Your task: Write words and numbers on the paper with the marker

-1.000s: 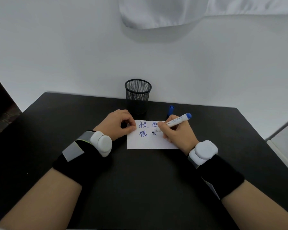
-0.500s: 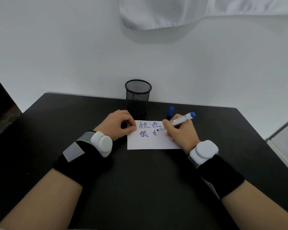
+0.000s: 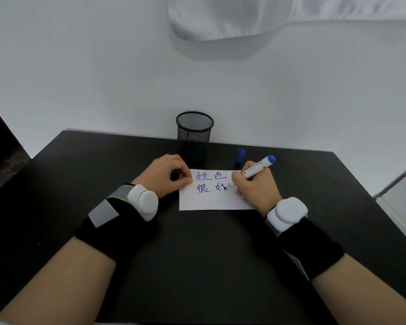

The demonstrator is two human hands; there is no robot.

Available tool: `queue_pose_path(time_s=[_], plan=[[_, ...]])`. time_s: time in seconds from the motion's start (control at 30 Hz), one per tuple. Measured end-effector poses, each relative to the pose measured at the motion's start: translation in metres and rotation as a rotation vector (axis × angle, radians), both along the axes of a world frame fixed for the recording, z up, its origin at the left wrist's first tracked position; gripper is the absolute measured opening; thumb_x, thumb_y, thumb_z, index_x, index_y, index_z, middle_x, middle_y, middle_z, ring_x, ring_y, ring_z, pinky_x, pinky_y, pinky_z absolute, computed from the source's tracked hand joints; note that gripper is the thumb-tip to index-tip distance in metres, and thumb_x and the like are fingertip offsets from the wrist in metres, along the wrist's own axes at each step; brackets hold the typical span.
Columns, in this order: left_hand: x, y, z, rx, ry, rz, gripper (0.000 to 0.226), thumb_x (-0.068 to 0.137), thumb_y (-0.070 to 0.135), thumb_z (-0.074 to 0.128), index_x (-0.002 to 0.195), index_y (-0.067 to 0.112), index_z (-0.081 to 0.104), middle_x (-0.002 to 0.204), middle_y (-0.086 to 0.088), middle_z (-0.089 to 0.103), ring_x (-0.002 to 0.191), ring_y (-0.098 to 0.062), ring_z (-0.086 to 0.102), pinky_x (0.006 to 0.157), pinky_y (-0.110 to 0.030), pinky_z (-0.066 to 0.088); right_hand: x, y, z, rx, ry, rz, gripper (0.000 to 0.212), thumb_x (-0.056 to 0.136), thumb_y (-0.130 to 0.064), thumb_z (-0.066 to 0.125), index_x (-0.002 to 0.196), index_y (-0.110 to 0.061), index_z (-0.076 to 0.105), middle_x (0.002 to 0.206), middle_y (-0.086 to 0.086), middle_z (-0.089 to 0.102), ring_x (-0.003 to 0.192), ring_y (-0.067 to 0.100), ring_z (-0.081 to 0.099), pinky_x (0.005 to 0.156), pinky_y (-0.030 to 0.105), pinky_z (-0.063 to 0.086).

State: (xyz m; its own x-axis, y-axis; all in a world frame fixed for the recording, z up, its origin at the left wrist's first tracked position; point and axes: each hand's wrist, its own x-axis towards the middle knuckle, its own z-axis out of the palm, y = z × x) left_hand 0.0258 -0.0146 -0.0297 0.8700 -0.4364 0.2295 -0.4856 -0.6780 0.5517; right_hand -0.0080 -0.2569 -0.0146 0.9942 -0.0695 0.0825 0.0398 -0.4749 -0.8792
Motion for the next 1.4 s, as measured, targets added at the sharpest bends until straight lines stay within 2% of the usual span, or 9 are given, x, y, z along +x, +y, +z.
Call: queue_pose_path(time_s=[0.13, 0.37, 0.5, 0.7, 0.83, 0.97, 1.1, 1.2, 1.4], plan=[[0.0, 0.0, 0.0, 0.0, 0.007, -0.005, 0.005, 0.082, 0.025, 0.069, 0.087, 0.024, 0.069, 0.097, 0.009, 0.061, 0.092, -0.008, 0.054, 0.085, -0.025, 0.046, 0.001, 0.0, -0.001, -0.016, 0.012, 0.012, 0.019, 0.088, -0.015, 0.061, 0.072, -0.006, 0.053, 0.058, 0.01, 0.06, 0.041, 0.003, 0.053, 0.055, 0.029, 0.05], [0.001, 0.001, 0.0, -0.002, 0.005, -0.009, 0.005, 0.082, 0.026, 0.069, 0.087, 0.025, 0.068, 0.096, 0.009, 0.062, 0.091, -0.006, 0.053, 0.084, -0.024, 0.046, 0.0, 0.001, -0.002, 0.005, -0.017, 0.046, 0.026, 0.091, -0.026, 0.064, 0.074, -0.008, 0.056, 0.06, 0.006, 0.061, 0.044, 0.002, 0.054, 0.056, 0.023, 0.048], [0.001, 0.0, 0.0, 0.004, 0.015, -0.002, 0.006, 0.083, 0.025, 0.069, 0.089, 0.024, 0.069, 0.097, 0.007, 0.062, 0.091, -0.008, 0.053, 0.084, -0.023, 0.046, 0.001, 0.001, -0.002, -0.03, -0.034, -0.009, 0.024, 0.09, -0.021, 0.064, 0.071, -0.011, 0.053, 0.061, 0.005, 0.061, 0.048, 0.005, 0.056, 0.058, 0.024, 0.049], [0.001, 0.001, -0.001, 0.0, -0.006, -0.007, 0.004, 0.082, 0.026, 0.07, 0.086, 0.025, 0.069, 0.094, 0.01, 0.061, 0.089, -0.005, 0.053, 0.083, -0.022, 0.045, 0.003, 0.0, -0.001, -0.018, -0.002, -0.072, 0.018, 0.086, -0.015, 0.062, 0.072, -0.01, 0.051, 0.067, 0.014, 0.061, 0.051, 0.011, 0.055, 0.059, 0.029, 0.05], [0.001, 0.001, -0.001, -0.004, -0.011, -0.007, 0.004, 0.082, 0.025, 0.07, 0.086, 0.025, 0.069, 0.094, 0.01, 0.061, 0.089, -0.005, 0.053, 0.084, -0.022, 0.045, 0.003, -0.002, -0.001, 0.053, 0.016, -0.084, 0.016, 0.088, -0.013, 0.059, 0.076, -0.008, 0.051, 0.065, 0.013, 0.061, 0.042, 0.006, 0.053, 0.047, 0.02, 0.048], [0.0, 0.0, -0.001, 0.013, -0.029, -0.011, 0.004, 0.083, 0.025, 0.069, 0.087, 0.024, 0.069, 0.094, 0.01, 0.061, 0.09, -0.008, 0.053, 0.083, -0.022, 0.044, 0.003, -0.003, 0.0, 0.175, -0.003, -0.078, 0.022, 0.094, -0.019, 0.058, 0.076, -0.01, 0.051, 0.062, 0.012, 0.064, 0.041, 0.012, 0.055, 0.042, 0.022, 0.045], [0.001, -0.002, -0.001, 0.039, -0.036, -0.005, 0.006, 0.085, 0.026, 0.067, 0.09, 0.023, 0.068, 0.097, 0.009, 0.06, 0.092, -0.009, 0.052, 0.08, -0.015, 0.04, 0.004, 0.0, -0.004, 0.17, 0.002, 0.005, 0.022, 0.094, -0.027, 0.061, 0.082, -0.011, 0.053, 0.074, 0.015, 0.07, 0.055, 0.023, 0.066, 0.056, 0.033, 0.058], [0.001, -0.001, -0.001, 0.013, -0.039, 0.009, 0.006, 0.085, 0.026, 0.066, 0.091, 0.023, 0.067, 0.1, 0.008, 0.06, 0.094, -0.009, 0.052, 0.084, -0.02, 0.042, 0.007, -0.003, -0.006, 0.138, 0.006, -0.008, 0.021, 0.094, -0.03, 0.061, 0.083, -0.013, 0.054, 0.076, 0.013, 0.071, 0.061, 0.025, 0.07, 0.066, 0.038, 0.062], [0.0, 0.0, 0.0, 0.022, -0.047, 0.006, 0.007, 0.082, 0.028, 0.069, 0.089, 0.026, 0.069, 0.099, 0.009, 0.062, 0.093, -0.008, 0.051, 0.084, -0.022, 0.043, 0.012, -0.005, -0.004, 0.139, 0.018, 0.004, 0.02, 0.094, -0.029, 0.061, 0.083, -0.013, 0.055, 0.076, 0.013, 0.07, 0.059, 0.022, 0.067, 0.064, 0.036, 0.061]])
